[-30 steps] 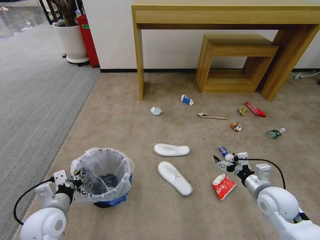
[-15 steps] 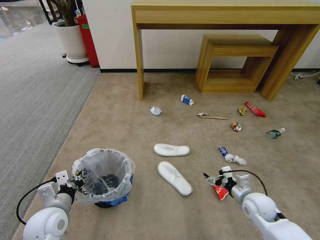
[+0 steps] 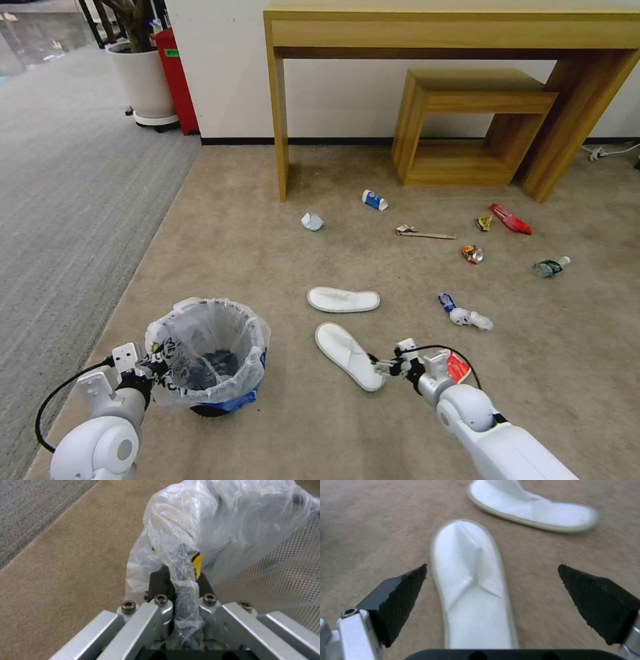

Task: Pick up the trash bin and place the garbage on the floor into it.

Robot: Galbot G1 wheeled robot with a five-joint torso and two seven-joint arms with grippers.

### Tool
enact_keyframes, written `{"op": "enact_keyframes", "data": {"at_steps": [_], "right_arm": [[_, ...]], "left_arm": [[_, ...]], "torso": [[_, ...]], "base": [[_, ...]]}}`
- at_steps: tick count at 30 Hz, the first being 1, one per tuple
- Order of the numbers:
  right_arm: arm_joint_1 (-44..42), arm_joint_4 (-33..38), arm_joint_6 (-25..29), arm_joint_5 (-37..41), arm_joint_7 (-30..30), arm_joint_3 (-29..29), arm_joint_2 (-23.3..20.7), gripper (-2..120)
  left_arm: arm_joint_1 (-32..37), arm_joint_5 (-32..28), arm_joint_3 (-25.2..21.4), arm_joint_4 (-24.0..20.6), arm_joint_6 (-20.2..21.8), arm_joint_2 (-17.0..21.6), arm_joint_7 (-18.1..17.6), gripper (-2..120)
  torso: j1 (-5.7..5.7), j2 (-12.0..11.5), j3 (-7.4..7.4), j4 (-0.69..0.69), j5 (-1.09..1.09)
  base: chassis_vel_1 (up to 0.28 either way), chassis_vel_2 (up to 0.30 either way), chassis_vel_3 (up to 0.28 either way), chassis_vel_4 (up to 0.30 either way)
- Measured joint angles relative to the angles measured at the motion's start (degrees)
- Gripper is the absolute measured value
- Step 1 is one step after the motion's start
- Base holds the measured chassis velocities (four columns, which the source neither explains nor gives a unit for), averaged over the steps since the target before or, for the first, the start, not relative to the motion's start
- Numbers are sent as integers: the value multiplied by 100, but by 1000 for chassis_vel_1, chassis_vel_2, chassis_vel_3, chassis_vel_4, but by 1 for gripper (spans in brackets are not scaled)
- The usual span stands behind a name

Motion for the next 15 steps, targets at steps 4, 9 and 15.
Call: {"op": "enact_keyframes", "data": {"at_steps": [4,9,15], "right_arm": [[254,-492,410,34,-77,-175,215,100],[478,-979,606,-10,-136,-256,468,100],[891,-1801,853,-184,-125,-596,954,98]], "left_arm": [[12,3,-15,35,-46,-16,8,3],[12,10,-25,45,-72,-20,10,3],[23,7,-35,45,-79,-34,13,3]], "torso": [[0,0,0,0,-1],[0,0,0,0,-3],[0,0,0,0,1]], "base": [[0,0,0,0],[0,0,0,0],[0,0,0,0]]}}
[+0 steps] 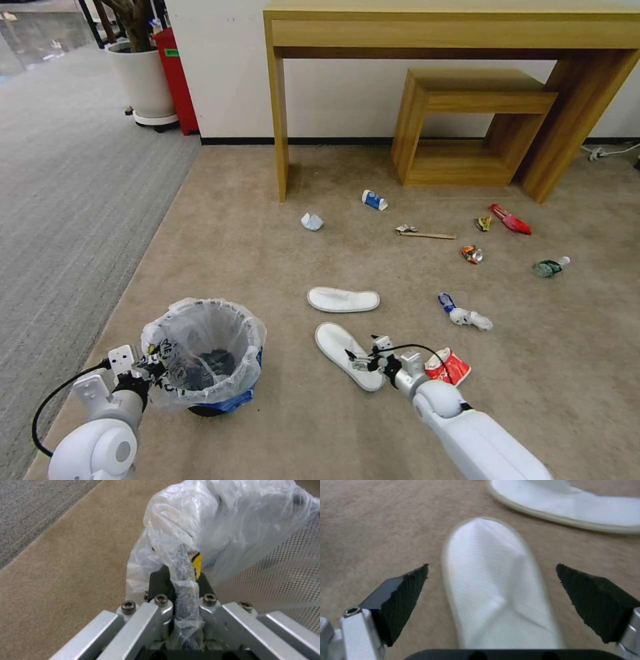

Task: Pick up the trash bin and place the garbage on the floor into it.

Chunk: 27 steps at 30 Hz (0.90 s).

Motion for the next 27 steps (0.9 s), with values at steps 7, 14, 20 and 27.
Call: {"op": "enact_keyframes", "data": {"at_steps": [7,14,20,27], "right_arm": [[336,-548,179,-219,66,-206,338,89],[420,-749,217,-306,122,-170,319,85],[463,-946,298,-374,183,-156,291,73],[452,-982,348,-444,192,-224,345,49]], "left_arm": [[20,0,-20,0,-45,-16,9,3],[23,0,-37,44,-108,10,27,3],[15,30,9,61,-152,-26,46,3],[17,33,10,32,-158,-28,50,3]], "torso": [[0,0,0,0,0],[0,0,0,0,0],[0,0,0,-1,0],[0,0,0,-1,1]], "base": [[0,0,0,0],[0,0,0,0],[0,0,0,0],[0,0,0,0]]}}
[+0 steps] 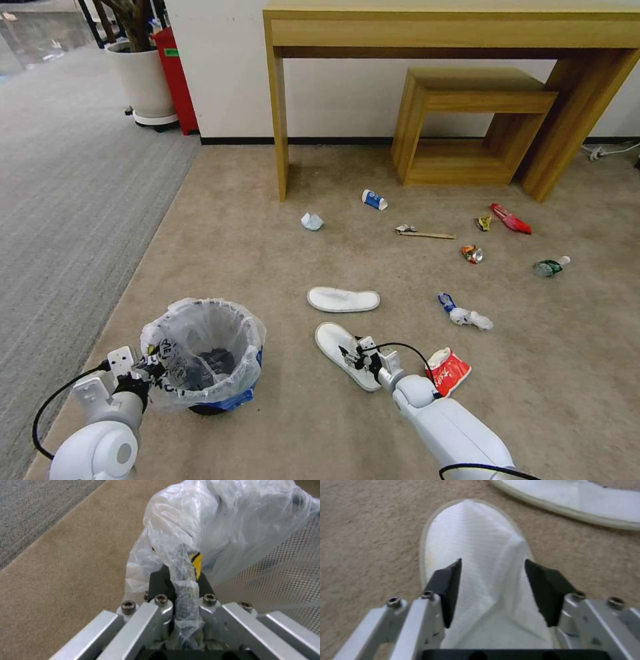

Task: Pick up the trash bin and place the garbage on the floor into it.

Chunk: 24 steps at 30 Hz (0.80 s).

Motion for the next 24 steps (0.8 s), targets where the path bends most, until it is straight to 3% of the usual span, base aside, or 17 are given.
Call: {"op": "enact_keyframes", "data": {"at_steps": [7,17,22,24], "right_arm": [[-15,-77,53,-120,41,-57,67,45],[-40,-94,113,-207,150,-56,75,19],[-58,-49,130,-210,193,-43,56,15],[-118,60,144,-156,236,-3,27,8]], "left_arm": [[17,-1,-8,-16,-51,-13,21,3],[18,37,-4,4,-92,-44,50,3],[20,65,1,5,-110,-67,61,3],[23,88,2,8,-122,-78,67,3]], "torso": [[0,0,0,1,0],[0,0,0,0,0],[0,0,0,0,0],[0,0,0,0,0]], "base": [[0,0,0,0],[0,0,0,0],[0,0,0,0],[0,0,0,0]]}}
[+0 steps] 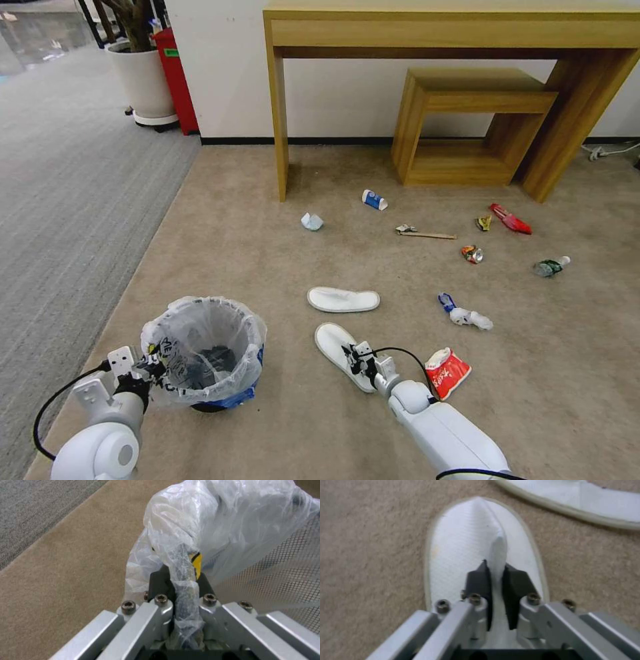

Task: Pick up the trash bin and place the garbage on the floor into it.

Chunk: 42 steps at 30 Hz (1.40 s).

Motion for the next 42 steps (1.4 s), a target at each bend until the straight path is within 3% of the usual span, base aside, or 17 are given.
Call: {"op": "enact_keyframes", "data": {"at_steps": [4,9,12,16,20,22,24,28,33,42], "right_arm": [[-166,347,55,290,-9,75,-113,0],[-396,839,203,581,-152,202,-311,0],[-725,1749,493,914,-426,423,-661,0],[-894,2309,605,1011,-548,548,-889,0],[-1200,3654,791,1228,-756,714,-1356,0],[-1213,3809,810,1258,-784,718,-1397,0],[-1213,4580,856,1462,-886,686,-1590,0],[-1076,5219,860,1631,-933,600,-1719,0],[-807,5538,837,1785,-949,362,-1808,0],[222,5495,927,2274,-927,-758,-1633,0]], "left_arm": [[-5,10,-1,12,-1,0,2,3],[-21,32,-2,43,-10,-3,2,3],[-27,71,19,58,-20,-39,7,3],[-28,88,39,57,-21,-51,11,3],[-15,103,113,-51,40,-61,11,3],[-8,103,125,-71,52,-61,11,3],[50,82,177,-223,142,-64,-1,3],[131,-33,191,-482,289,-42,-41,3],[274,-160,103,-788,411,25,-104,3],[751,-119,-6,-1432,461,-88,-117,3]], "torso": [[0,0,0,1,1],[0,0,0,-1,0],[0,0,0,0,0],[0,0,-1,0,0],[0,0,0,-1,0],[0,0,0,-1,1],[0,0,0,0,-1],[0,0,-1,0,-1],[0,0,0,0,0],[0,0,0,-2,-1]], "base": [[0,0,0,0],[0,0,0,0],[0,0,0,0],[0,0,0,0],[0,0,0,0],[0,0,0,0],[0,0,0,0],[0,0,0,0],[0,0,0,0],[0,0,0,0]]}}
